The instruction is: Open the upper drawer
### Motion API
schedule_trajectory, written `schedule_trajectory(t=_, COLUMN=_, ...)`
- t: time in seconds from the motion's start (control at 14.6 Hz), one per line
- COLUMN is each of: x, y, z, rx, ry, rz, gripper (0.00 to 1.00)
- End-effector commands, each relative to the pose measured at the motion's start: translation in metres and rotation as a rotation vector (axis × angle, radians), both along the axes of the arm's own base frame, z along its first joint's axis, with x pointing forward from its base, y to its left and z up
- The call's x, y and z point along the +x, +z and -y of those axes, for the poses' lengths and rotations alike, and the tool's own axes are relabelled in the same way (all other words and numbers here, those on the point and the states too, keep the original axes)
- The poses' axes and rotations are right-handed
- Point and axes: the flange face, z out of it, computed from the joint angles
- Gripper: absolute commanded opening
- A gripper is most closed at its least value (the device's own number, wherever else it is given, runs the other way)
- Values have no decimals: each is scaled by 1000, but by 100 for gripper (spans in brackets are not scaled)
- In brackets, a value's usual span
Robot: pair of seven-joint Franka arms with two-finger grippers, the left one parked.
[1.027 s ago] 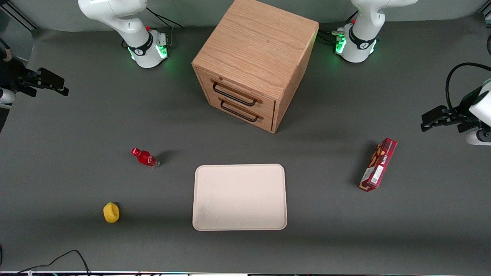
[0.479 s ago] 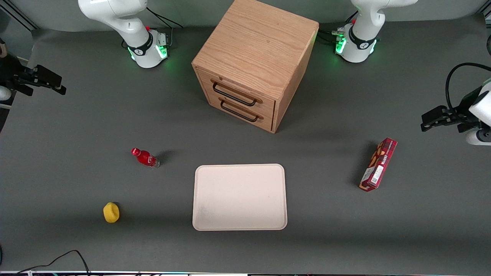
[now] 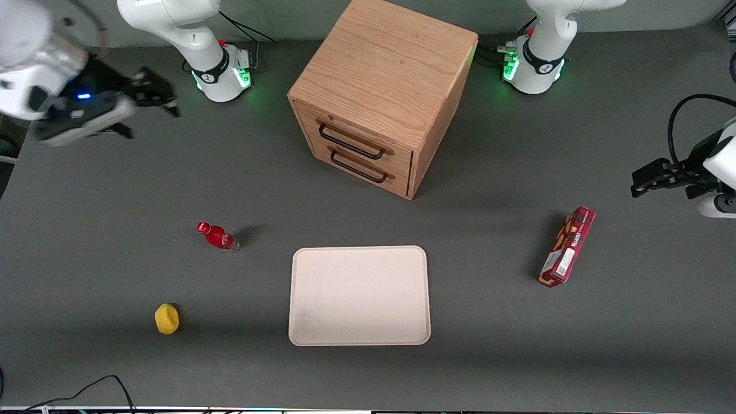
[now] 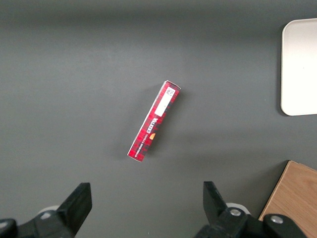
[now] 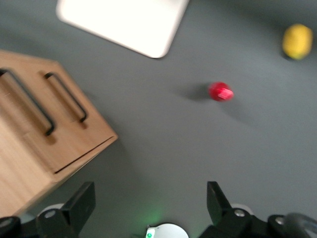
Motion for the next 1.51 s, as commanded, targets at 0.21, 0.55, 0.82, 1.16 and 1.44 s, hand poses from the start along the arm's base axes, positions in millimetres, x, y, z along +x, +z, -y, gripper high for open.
schedule_trajectory(t=0.21, x=32, y=-98, z=-104, rx=274, ry=736, rz=-64, gripper=100)
schedule_trajectory(t=0.55, x=37, y=-177, z=-165, rx=367, ry=773, rz=-155, gripper=100)
schedule_trajectory(t=0.82, x=26, y=-222, z=-199, rx=368, ry=691, rz=-209, gripper=100)
schedule_trajectory(t=1.16, x=13, y=-266, z=-227, rx=354, ry=612, rz=-247, gripper=100)
schedule_trajectory(t=1.44, x=11, y=-275, z=-235, rx=368, ry=612, rz=-244, gripper=100)
